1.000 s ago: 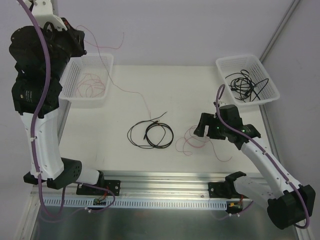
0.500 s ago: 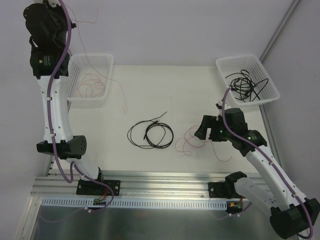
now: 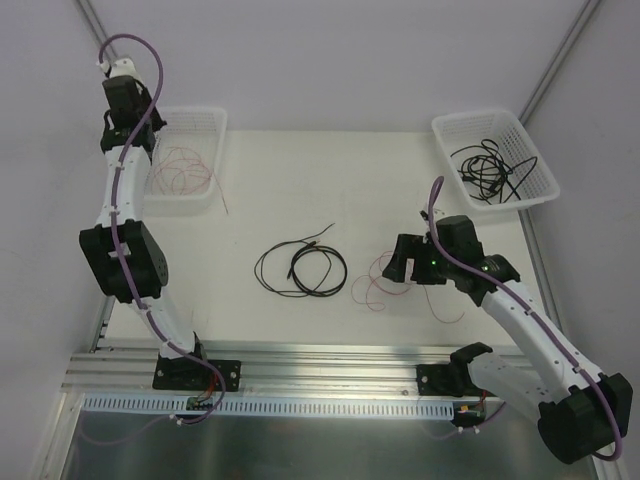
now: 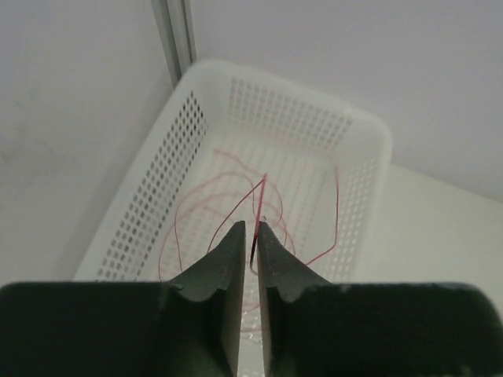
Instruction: Untangle the cables
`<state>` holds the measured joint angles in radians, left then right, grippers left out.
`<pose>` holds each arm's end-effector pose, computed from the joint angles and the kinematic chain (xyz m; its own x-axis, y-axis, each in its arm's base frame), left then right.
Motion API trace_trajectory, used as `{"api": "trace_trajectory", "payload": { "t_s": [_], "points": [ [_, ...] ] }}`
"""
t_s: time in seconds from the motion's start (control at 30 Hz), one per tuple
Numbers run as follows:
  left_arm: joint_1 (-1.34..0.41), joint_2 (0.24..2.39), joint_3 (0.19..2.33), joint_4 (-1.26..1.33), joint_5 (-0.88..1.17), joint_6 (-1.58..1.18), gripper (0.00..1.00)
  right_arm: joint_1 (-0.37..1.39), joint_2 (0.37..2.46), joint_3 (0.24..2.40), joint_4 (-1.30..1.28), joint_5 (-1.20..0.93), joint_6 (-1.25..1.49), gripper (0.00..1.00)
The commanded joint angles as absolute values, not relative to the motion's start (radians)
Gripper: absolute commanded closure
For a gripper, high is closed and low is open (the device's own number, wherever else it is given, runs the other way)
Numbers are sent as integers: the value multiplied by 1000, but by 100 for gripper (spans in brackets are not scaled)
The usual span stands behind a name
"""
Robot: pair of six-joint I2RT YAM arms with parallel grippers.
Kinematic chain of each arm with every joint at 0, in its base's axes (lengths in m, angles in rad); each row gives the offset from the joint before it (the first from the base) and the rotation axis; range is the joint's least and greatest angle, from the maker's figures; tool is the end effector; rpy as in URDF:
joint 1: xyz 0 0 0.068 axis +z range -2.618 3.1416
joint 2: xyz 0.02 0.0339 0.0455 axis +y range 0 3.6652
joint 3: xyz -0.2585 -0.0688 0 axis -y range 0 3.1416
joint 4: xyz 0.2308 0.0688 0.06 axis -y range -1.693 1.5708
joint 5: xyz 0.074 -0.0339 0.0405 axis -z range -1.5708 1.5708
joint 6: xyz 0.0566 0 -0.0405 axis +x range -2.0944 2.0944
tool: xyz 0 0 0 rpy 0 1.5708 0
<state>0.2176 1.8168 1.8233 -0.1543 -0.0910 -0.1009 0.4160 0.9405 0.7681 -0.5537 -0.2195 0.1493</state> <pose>0.4308 0.1005 0.4065 -0.1126 -0.1276 -0.9854 -0.3157 0.9449 -0.0863 0.1798 0.0929 0.2560 -0.6814 -0.1423 -0.7179 -0.4470 0.8577 0.2542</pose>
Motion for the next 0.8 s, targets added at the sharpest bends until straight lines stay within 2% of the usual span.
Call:
{"api": "trace_trajectory", "payload": {
  "t_s": [0.0, 0.03, 0.07, 0.13, 0.17, 0.23, 0.27, 0.37, 0.57, 0.77],
  "points": [
    [232, 1842, 1744, -136, -74, -115, 86, 422, 939, 764, -515, -235, 144, 11],
    [235, 1851, 1740, -152, -72, -123, 71, 423, 937, 764, -515, -235, 144, 11],
    [235, 1861, 1741, -172, -68, -130, 63, 423, 937, 762, -515, -235, 146, 11],
    [236, 1867, 1743, -227, -58, -155, 39, 425, 930, 764, -515, -235, 146, 11],
    [235, 1844, 1738, -239, -54, -169, 16, 426, 925, 762, -515, -236, 146, 11],
    [235, 1804, 1700, -268, -41, -233, 4, 428, 911, 758, -514, -232, 144, 11],
    [235, 1757, 1681, -276, -28, -257, 1, 428, 905, 756, -512, -230, 144, 11],
    [204, 1642, 1570, -290, -41, -362, 1, 430, 884, 741, -502, -229, 152, 11],
    [56, 1474, 1309, -287, -194, -549, 3, 434, 838, 710, -479, -241, 166, 11],
    [-86, 1515, 1192, -284, -373, -747, 11, 436, 776, 695, -498, -236, 161, 11]
  ]
}}
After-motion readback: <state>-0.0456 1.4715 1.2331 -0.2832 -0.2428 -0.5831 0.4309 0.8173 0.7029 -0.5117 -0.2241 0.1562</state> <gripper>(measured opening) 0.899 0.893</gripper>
